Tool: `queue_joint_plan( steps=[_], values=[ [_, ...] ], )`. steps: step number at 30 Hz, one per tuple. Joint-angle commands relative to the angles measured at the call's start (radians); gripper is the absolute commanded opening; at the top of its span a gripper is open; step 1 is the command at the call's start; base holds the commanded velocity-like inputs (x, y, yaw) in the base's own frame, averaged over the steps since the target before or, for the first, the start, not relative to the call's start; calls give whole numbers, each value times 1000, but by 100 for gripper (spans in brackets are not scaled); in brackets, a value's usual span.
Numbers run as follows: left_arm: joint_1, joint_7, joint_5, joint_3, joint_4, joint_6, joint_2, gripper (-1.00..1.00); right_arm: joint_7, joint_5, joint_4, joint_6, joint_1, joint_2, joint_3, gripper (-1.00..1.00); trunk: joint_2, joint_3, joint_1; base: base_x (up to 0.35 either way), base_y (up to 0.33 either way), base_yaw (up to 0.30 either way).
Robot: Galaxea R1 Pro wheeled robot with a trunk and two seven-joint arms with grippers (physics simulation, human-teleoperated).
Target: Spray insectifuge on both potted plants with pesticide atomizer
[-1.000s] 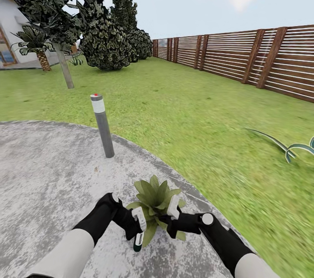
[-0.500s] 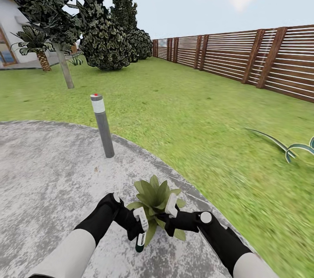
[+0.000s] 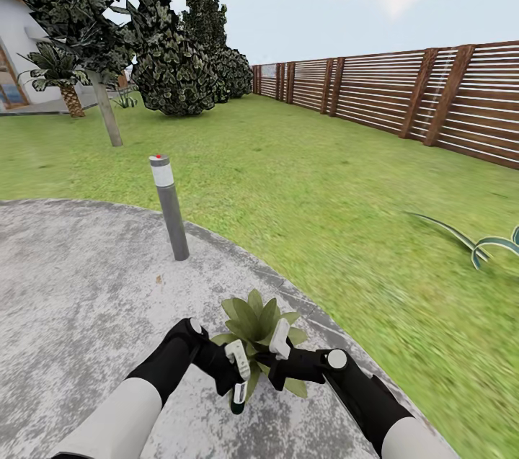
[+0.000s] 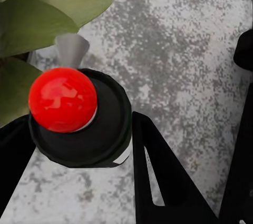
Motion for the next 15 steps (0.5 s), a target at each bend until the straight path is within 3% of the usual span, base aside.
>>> queue_joint_plan(
  steps=[1,15],
  values=[
    [0,-5,3,0,-2,10,-1,-100,0,11,0,-9,-1,0,0,-100,0,-1,0,0,0,0],
    [0,-4,20,1,-15,7,-14,-100,0,11,0,-9,-1,0,0,-100,0,-1,0,0,0,0]
  ],
)
